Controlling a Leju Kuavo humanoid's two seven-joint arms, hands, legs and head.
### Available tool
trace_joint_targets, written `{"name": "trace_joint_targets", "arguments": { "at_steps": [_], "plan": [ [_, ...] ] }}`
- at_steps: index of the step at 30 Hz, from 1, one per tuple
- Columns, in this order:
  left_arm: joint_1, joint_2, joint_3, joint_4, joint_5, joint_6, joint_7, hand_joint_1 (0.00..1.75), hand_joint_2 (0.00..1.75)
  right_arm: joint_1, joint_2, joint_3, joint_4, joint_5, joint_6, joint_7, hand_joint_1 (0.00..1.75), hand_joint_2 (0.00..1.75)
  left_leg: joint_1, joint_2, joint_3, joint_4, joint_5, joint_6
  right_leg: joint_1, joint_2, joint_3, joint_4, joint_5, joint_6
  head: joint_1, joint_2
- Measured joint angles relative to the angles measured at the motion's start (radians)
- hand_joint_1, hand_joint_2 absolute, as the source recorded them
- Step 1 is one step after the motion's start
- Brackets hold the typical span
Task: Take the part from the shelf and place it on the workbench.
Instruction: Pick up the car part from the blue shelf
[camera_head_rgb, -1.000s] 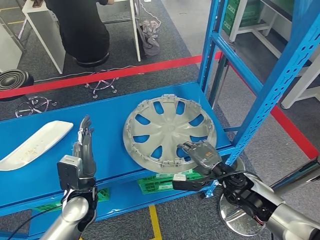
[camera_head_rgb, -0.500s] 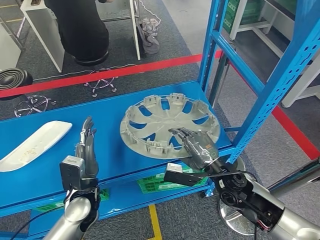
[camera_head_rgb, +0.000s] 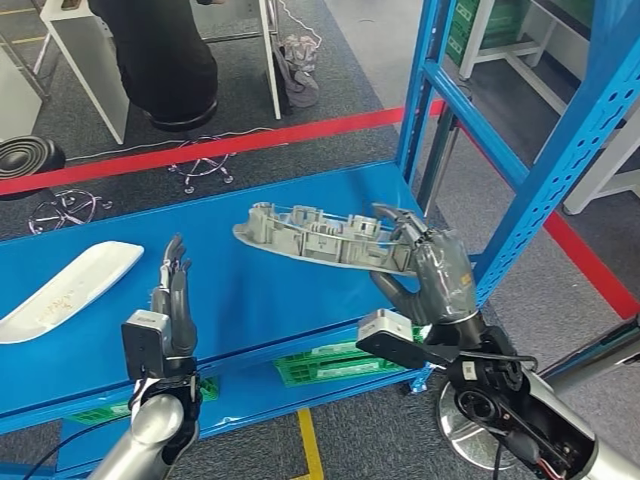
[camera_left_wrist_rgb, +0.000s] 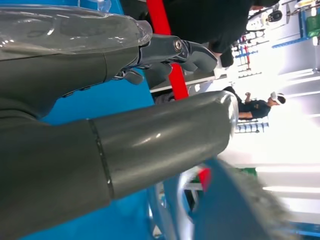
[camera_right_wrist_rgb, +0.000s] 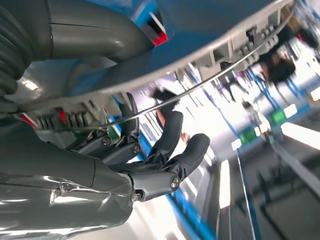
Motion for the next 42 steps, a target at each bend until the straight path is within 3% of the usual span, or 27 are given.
{"name": "trace_joint_targets", "arguments": {
  "at_steps": [12,22,26,42],
  "plan": [
    [0.011,0.000,-0.002,-0.003,-0.011,0.028,0.007,0.00,0.00,0.048,0.000,-0.067,-0.142,0.056,-0.175,-0.041,1.75,1.75,0.000,0.000,-0.001,0.000,0.000,0.000,0.000,0.000,-0.001,0.000,0.000,0.000,0.000,0.000],
    [0.022,-0.003,-0.003,-0.003,-0.013,0.031,0.009,0.00,0.00,0.112,0.029,-0.140,-0.264,0.271,-0.186,-0.086,1.75,1.75,0.000,0.000,-0.002,0.000,0.000,0.000,0.000,-0.001,-0.001,0.000,0.000,0.000,0.000,0.000],
    [0.023,-0.005,-0.003,-0.003,-0.007,0.031,0.009,0.00,1.75,0.133,0.052,-0.168,-0.303,0.319,-0.186,-0.103,1.75,1.75,0.000,0.000,-0.002,0.000,0.000,0.000,0.000,-0.001,-0.001,0.000,0.000,0.000,0.000,0.000],
    [0.029,-0.014,-0.012,-0.003,-0.060,0.072,-0.026,0.00,1.75,0.158,0.102,-0.217,-0.383,0.403,-0.186,-0.121,1.75,1.75,0.000,0.000,-0.002,0.000,0.000,0.000,0.000,0.000,-0.001,0.000,0.000,0.000,0.001,0.000]
  ]
}}
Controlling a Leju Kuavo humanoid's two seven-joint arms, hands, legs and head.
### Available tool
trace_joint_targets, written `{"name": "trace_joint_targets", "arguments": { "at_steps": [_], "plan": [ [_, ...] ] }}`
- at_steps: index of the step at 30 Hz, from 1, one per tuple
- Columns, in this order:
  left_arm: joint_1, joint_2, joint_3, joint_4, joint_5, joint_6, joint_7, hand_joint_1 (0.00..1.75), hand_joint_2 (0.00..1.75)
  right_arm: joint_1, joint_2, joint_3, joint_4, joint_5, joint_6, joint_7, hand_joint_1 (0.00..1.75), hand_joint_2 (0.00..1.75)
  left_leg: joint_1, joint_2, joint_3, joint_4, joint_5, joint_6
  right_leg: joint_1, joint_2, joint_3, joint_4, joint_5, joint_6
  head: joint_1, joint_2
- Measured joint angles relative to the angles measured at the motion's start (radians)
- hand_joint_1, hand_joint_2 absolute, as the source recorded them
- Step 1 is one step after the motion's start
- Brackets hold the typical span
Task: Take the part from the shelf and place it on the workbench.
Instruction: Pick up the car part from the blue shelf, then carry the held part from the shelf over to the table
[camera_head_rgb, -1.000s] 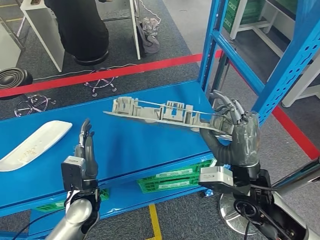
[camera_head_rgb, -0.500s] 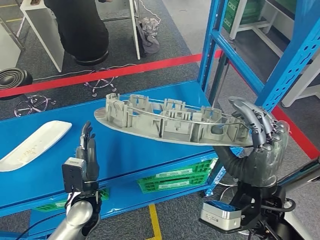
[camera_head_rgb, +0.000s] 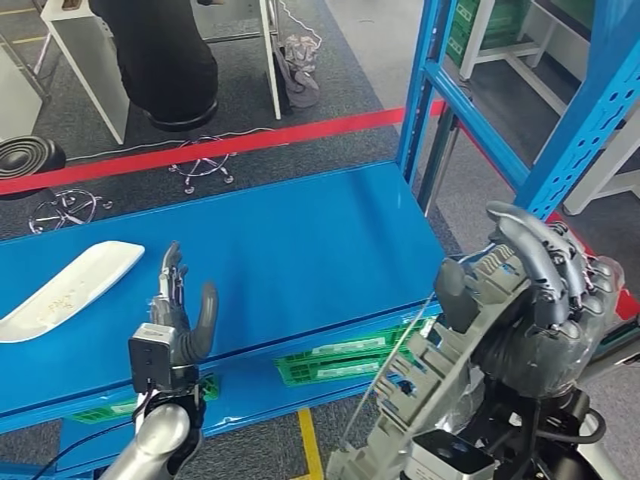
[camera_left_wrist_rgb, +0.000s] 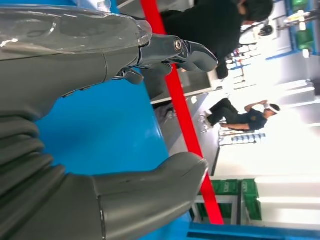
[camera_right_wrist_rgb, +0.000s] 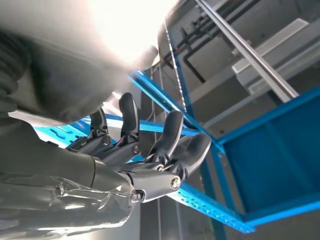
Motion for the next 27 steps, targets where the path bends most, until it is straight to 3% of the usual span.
{"name": "trace_joint_targets", "arguments": {
  "at_steps": [18,27],
  "plan": [
    [0.005,-0.001,-0.021,-0.008,-0.008,-0.012,-0.010,0.00,1.75,0.012,0.001,-0.004,-0.021,-0.009,0.000,0.013,1.75,1.75,0.000,0.000,0.000,0.000,0.000,0.000,0.000,0.000,0.000,0.000,0.000,0.000,-0.001,0.000],
    [0.007,0.000,-0.022,-0.018,-0.009,0.006,-0.003,0.00,1.75,0.018,0.001,-0.004,-0.021,-0.074,0.000,-0.014,1.75,1.75,0.000,0.000,0.000,0.000,0.000,0.000,0.000,0.000,0.000,0.000,0.000,0.000,0.000,0.000]
  ]
}}
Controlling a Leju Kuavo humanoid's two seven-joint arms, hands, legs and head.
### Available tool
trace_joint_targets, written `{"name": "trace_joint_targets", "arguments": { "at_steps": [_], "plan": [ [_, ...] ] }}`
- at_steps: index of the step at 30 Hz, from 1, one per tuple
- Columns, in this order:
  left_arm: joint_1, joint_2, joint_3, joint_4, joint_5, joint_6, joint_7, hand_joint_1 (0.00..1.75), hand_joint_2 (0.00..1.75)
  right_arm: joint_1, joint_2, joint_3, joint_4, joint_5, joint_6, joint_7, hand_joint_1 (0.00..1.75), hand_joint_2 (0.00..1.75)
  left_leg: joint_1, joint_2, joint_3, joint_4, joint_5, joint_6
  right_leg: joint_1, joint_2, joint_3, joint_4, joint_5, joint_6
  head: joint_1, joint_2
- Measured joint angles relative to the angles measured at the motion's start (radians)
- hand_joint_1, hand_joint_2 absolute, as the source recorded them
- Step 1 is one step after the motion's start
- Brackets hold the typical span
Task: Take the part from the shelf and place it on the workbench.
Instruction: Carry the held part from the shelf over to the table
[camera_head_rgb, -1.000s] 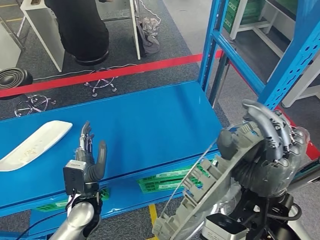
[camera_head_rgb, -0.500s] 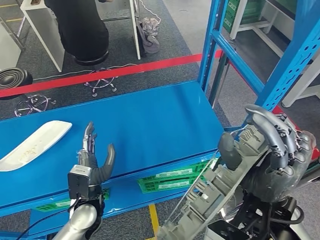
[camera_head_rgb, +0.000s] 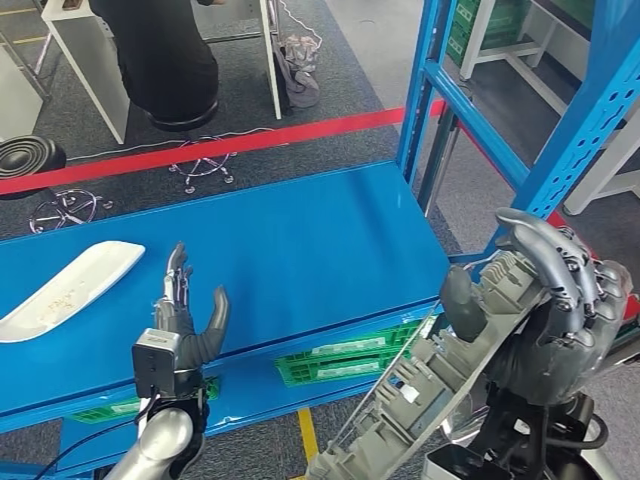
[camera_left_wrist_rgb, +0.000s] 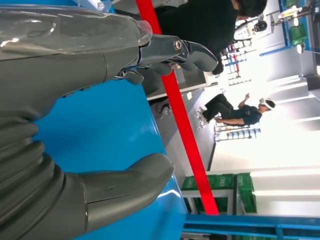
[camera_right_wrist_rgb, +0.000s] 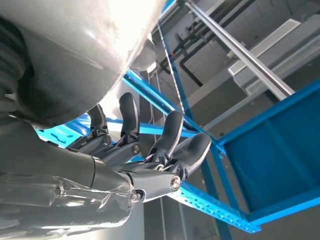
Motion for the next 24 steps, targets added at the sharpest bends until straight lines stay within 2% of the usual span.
{"name": "trace_joint_targets", "arguments": {
  "at_steps": [6,15,20,24],
  "plan": [
    [0.004,0.002,-0.001,-0.007,0.001,0.007,0.001,0.00,1.75,0.005,0.000,-0.003,0.000,-0.045,0.000,-0.037,1.75,1.75,0.000,0.000,0.000,0.000,0.000,0.000,0.000,0.000,0.000,0.000,0.000,0.000,0.000,0.000],
    [0.003,0.003,-0.002,-0.014,-0.003,-0.007,0.003,0.00,1.75,0.021,0.000,0.008,0.000,-0.014,0.000,-0.006,1.75,1.75,-0.001,0.000,0.000,0.001,0.000,0.000,0.000,0.000,0.000,0.000,0.000,0.000,0.000,0.000],
    [0.002,0.003,-0.002,-0.016,-0.007,-0.019,0.007,0.00,1.75,0.030,0.000,0.017,0.000,-0.021,0.000,0.004,1.75,1.75,-0.006,0.000,-0.001,0.005,-0.004,0.005,-0.003,-0.001,0.001,-0.001,0.000,0.003,-0.004,0.000],
    [0.002,0.003,-0.003,-0.016,-0.008,-0.021,0.008,0.00,1.75,0.034,0.000,0.022,0.000,-0.021,0.000,0.005,1.75,1.75,-0.008,0.000,-0.003,0.008,-0.007,0.012,-0.005,-0.002,0.002,-0.003,0.000,0.009,-0.006,0.000]
  ]
}}
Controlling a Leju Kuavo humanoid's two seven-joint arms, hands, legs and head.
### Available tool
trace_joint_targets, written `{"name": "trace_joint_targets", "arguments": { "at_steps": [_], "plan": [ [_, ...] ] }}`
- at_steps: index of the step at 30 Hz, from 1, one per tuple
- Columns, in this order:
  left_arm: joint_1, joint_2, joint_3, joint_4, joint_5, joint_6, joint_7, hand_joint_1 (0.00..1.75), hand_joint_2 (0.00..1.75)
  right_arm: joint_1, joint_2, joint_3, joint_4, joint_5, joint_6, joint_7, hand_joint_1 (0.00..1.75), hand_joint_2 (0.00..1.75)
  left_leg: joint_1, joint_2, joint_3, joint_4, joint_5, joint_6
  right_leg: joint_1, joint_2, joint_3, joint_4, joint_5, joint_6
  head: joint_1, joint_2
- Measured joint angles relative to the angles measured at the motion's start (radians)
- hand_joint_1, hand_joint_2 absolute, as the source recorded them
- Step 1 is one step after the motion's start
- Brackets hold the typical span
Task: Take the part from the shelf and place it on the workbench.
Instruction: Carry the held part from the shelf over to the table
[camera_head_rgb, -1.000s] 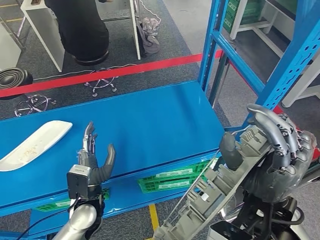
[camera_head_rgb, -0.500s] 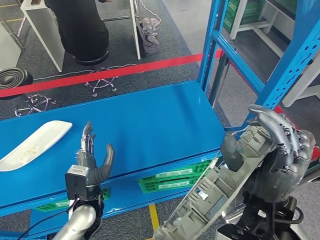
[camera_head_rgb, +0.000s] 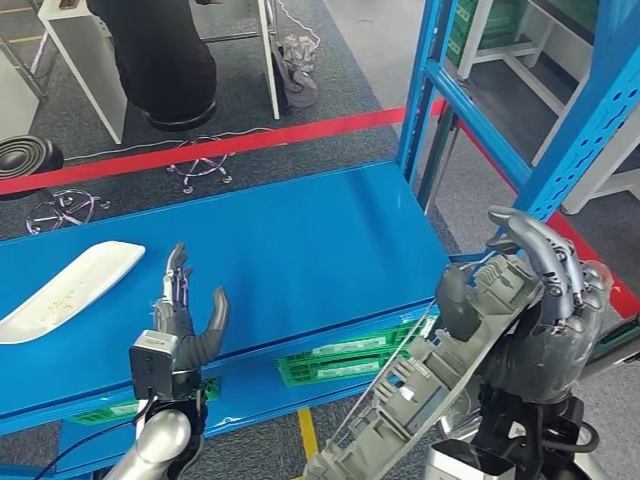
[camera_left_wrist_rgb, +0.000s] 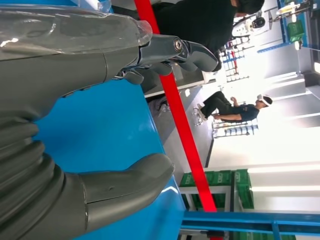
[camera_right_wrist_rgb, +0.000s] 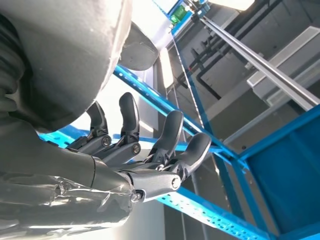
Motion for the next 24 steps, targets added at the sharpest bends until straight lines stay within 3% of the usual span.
{"name": "trace_joint_targets", "arguments": {
  "at_steps": [3,5,7,8,9,11,13,15,17,18,20,22,23,24],
  "plan": [
    [-0.001,-0.001,-0.001,-0.005,-0.001,0.000,0.000,0.00,1.75,0.001,0.000,0.004,-0.002,0.000,0.000,0.000,1.75,1.75,0.009,0.002,0.011,-0.021,0.008,0.011,0.001,0.002,-0.005,0.012,-0.012,0.010,0.000,0.000],
    [-0.004,-0.003,-0.004,-0.007,-0.001,-0.002,0.000,0.00,1.75,0.003,0.000,0.006,-0.005,0.000,0.000,0.001,1.75,1.75,0.016,0.005,0.020,-0.033,0.012,0.016,-0.001,0.008,-0.049,0.105,-0.061,0.017,0.011,0.000],
    [-0.005,-0.003,-0.008,-0.007,-0.001,-0.005,0.000,0.00,1.75,0.006,0.000,0.009,-0.007,-0.001,0.000,0.001,1.75,1.75,0.018,0.006,0.022,-0.033,0.010,0.018,-0.006,0.011,-0.121,0.250,-0.117,0.024,0.024,0.000],
    [-0.005,-0.003,-0.009,-0.007,-0.001,-0.007,0.000,0.00,1.75,0.007,0.000,0.010,-0.007,-0.002,0.000,0.000,1.75,1.75,0.019,0.007,0.024,-0.033,0.008,0.016,-0.010,0.010,-0.147,0.294,-0.125,0.027,0.028,0.000],
    [-0.005,-0.003,-0.011,-0.007,-0.001,-0.008,0.000,0.00,1.75,0.008,0.000,0.012,-0.007,-0.002,0.000,0.000,1.75,1.75,0.021,0.008,0.027,-0.032,0.006,0.013,-0.014,0.009,-0.153,0.297,-0.111,0.031,0.031,0.000],
    [-0.005,-0.004,-0.013,-0.007,0.000,-0.008,0.000,0.00,1.75,0.008,0.000,0.015,-0.007,-0.005,0.000,0.000,1.75,1.75,0.028,0.012,0.036,-0.027,-0.004,0.001,-0.021,-0.003,-0.105,0.180,-0.033,0.038,0.037,0.000],
    [-0.005,-0.005,-0.013,-0.007,0.000,-0.008,0.001,0.00,1.75,0.007,0.000,0.016,-0.008,-0.011,0.000,0.000,1.75,1.75,0.029,0.017,0.042,-0.016,-0.016,-0.014,-0.019,-0.032,-0.046,0.054,0.012,0.040,0.048,0.000],
    [-0.005,-0.004,-0.014,-0.008,0.001,-0.009,0.001,0.00,1.75,0.007,0.000,0.017,-0.010,-0.016,0.000,0.000,1.75,1.75,0.023,0.026,0.040,-0.008,-0.021,-0.026,-0.012,-0.041,-0.032,0.024,0.008,0.026,0.049,0.000],
    [-0.006,-0.004,-0.015,-0.008,0.001,-0.010,0.001,0.00,1.75,0.009,0.000,0.019,-0.013,-0.018,0.000,-0.001,1.75,1.75,0.022,0.038,0.039,-0.001,-0.027,-0.036,-0.012,-0.020,-0.035,0.025,0.009,0.009,0.036,0.000],
    [-0.007,-0.004,-0.015,-0.008,0.001,-0.010,0.001,0.00,1.75,0.009,0.000,0.019,-0.014,-0.019,0.000,-0.002,1.75,1.75,0.024,0.029,0.035,0.013,-0.039,-0.041,-0.012,-0.009,-0.036,0.025,0.010,0.003,0.030,0.000],
    [-0.009,-0.005,-0.016,-0.008,0.001,-0.011,0.000,0.00,1.75,0.010,0.000,0.020,-0.015,-0.018,0.000,-0.005,1.75,1.75,0.028,-0.011,-0.005,0.104,-0.093,-0.047,-0.013,0.013,-0.036,0.024,0.013,-0.008,0.016,0.000],
    [-0.008,-0.005,-0.016,-0.008,0.002,-0.011,-0.001,0.00,1.75,0.010,0.000,0.020,-0.016,-0.018,0.000,-0.007,1.75,1.75,0.028,-0.042,-0.086,0.255,-0.157,-0.044,-0.009,0.035,-0.039,0.024,0.014,-0.015,0.001,0.000],
    [-0.007,-0.004,-0.016,-0.008,0.003,-0.012,-0.001,0.00,1.75,0.011,0.000,0.020,-0.016,-0.018,0.000,-0.008,1.75,1.75,0.027,-0.046,-0.119,0.309,-0.168,-0.041,-0.006,0.047,-0.040,0.024,0.014,-0.017,-0.005,0.000],
    [-0.006,-0.004,-0.016,-0.008,0.003,-0.012,-0.001,0.00,1.75,0.012,0.000,0.021,-0.016,-0.018,0.000,-0.009,1.75,1.75,0.025,-0.047,-0.135,0.324,-0.158,-0.036,-0.002,0.059,-0.039,0.024,0.014,-0.018,-0.009,0.000]
  ]
}}
